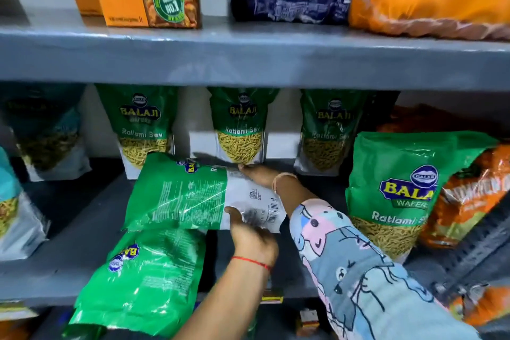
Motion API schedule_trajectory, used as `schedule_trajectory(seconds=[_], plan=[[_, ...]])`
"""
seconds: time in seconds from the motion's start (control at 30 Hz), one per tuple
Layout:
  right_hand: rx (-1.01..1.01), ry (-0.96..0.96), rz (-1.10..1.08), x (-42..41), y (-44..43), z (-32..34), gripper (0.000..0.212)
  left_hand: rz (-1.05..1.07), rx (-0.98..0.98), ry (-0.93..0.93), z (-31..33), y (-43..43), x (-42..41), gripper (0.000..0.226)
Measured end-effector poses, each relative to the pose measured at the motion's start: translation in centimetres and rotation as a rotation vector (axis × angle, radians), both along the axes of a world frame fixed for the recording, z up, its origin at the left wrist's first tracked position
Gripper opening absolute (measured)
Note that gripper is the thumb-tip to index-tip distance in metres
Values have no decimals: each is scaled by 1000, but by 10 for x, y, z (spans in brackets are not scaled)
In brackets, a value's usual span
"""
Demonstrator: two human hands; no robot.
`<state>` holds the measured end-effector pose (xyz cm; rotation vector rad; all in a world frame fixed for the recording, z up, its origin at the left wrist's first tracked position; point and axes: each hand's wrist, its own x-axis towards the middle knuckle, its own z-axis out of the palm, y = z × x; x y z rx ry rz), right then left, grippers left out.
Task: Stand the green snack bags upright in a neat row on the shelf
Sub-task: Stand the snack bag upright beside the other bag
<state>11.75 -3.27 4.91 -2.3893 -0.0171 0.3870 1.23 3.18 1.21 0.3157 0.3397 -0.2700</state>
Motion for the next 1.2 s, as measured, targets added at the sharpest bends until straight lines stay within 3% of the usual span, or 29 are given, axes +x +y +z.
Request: schedule_trajectory(seconds=[0.07,0.23,0.4,0.53,0.73,0.83,0.93,1.0,1.1,1.13,1.2], plan=[[-36,-50,-3,-4,-5,0,49,10,33,-10,0,-2,1,58],[383,-228,-309,-29,-27,-17,36,1,197,-15,5,-11,-6,66],[612,-424,-497,-57,-49,-56,20,51,362,-129,7,-9,9,55],[734,-488,-639,-84,-39,-101,18,-16,522,-189,-5,11,31,62],[529,-636,-720,-108,-13,-105,54,-69,695,-189,-10,32,39,64],[362,-772,-885,-115,-4,-93,38,6,697,-201,1,32,35,56],[437,-842,-857,-126,7,-89,28,71,753,-130,-6,38,31,47],[453,-778,-741,-134,15,-91,48,89,837,-50,-19,37,26,44],[469,-632,-634,-138,25,-93,103,263,904,43,-26,36,8,50],[485,-613,-616,-136,25,-95,114,279,917,48,-25,34,0,52],[519,-634,-578,-132,18,-95,114,315,950,30,-24,32,-9,59]])
